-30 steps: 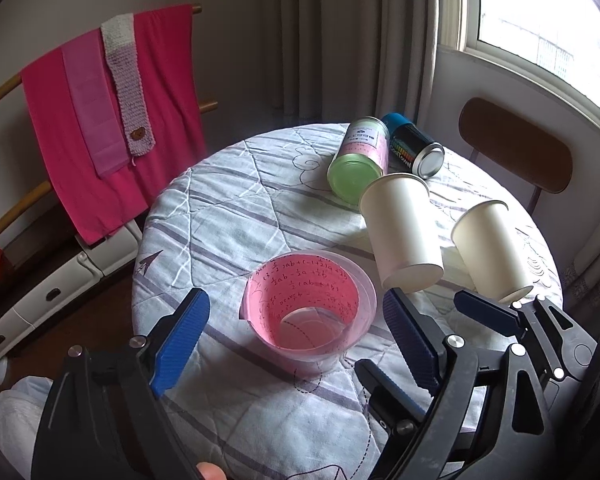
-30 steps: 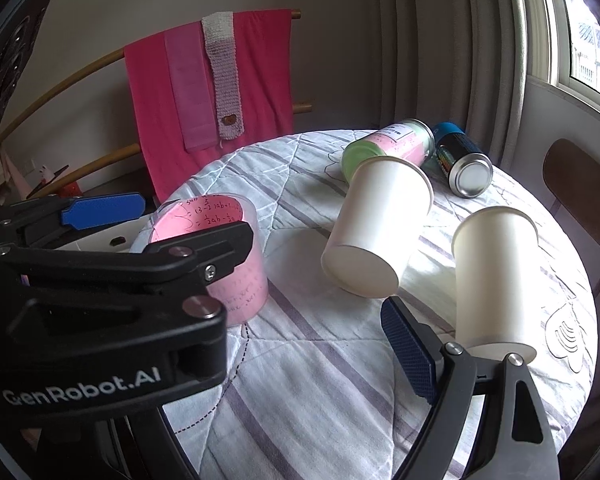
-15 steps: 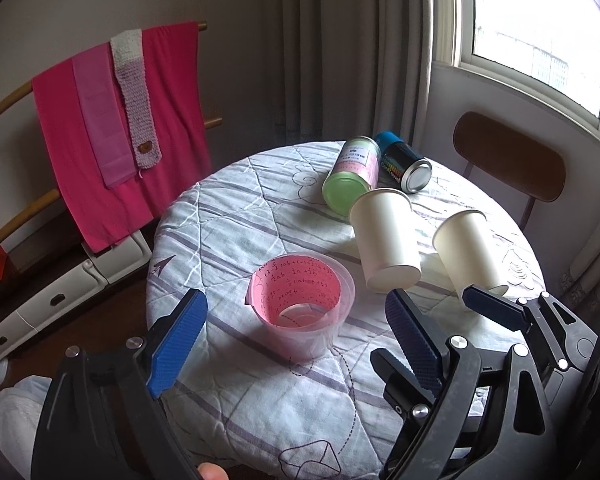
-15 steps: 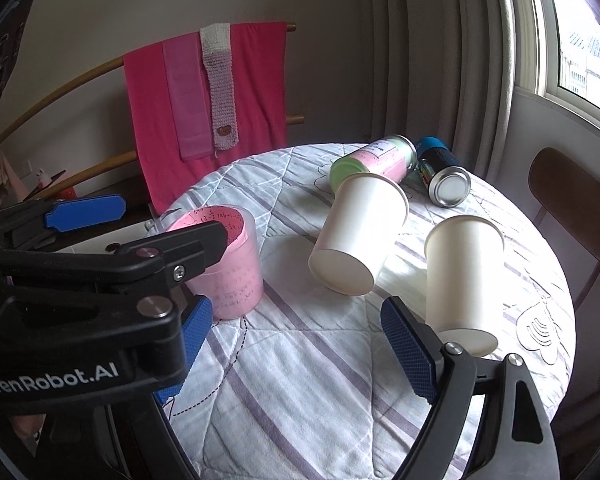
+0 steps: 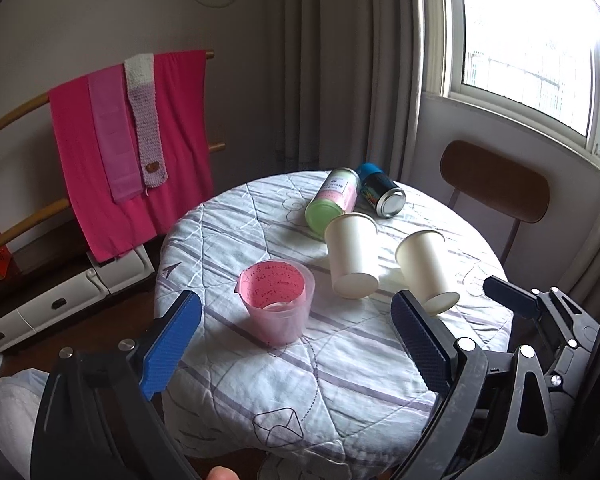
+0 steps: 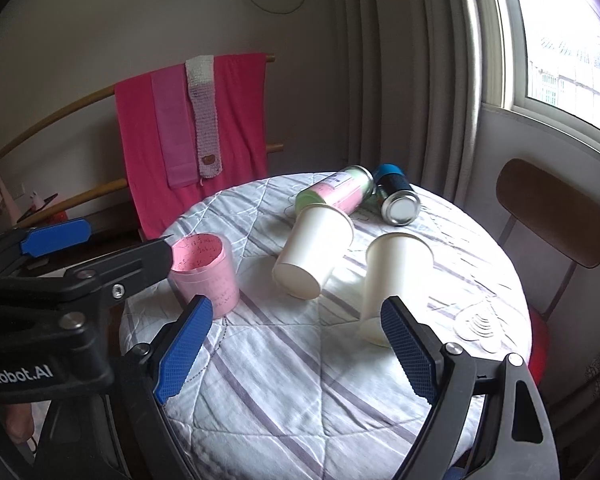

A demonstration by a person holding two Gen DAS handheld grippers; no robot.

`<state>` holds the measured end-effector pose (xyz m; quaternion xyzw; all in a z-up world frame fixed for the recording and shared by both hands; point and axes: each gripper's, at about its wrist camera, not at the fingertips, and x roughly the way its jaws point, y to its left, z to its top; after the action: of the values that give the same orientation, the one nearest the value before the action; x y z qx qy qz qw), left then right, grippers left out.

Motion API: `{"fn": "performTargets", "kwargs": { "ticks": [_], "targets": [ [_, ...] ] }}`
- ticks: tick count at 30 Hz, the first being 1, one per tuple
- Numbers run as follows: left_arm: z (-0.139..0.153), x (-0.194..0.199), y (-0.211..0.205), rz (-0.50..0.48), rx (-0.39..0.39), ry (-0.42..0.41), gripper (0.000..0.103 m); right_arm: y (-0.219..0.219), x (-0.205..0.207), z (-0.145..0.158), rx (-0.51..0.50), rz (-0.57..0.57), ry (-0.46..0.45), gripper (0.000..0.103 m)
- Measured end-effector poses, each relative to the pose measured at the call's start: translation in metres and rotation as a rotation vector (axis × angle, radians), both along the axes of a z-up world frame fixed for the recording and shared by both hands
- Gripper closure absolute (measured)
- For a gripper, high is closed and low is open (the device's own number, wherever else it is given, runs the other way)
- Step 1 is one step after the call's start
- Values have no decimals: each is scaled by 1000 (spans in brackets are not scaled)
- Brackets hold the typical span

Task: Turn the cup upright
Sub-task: 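Open the left gripper and withdraw it from the upright pink cup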

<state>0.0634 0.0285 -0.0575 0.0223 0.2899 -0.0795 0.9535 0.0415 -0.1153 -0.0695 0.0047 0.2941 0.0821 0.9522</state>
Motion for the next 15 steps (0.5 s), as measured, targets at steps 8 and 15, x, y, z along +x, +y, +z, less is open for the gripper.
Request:
{"fn": "performTargets", "kwargs": {
  "ticks": [8,15],
  "targets": [
    [11,-24,-13,19,-15,-43,1,-34,-18,18,-10,-74,-45,15],
    [24,-38,-27,37,2,-77,0,-60,-29,27,-3,-145,-75,15]
  ]
}}
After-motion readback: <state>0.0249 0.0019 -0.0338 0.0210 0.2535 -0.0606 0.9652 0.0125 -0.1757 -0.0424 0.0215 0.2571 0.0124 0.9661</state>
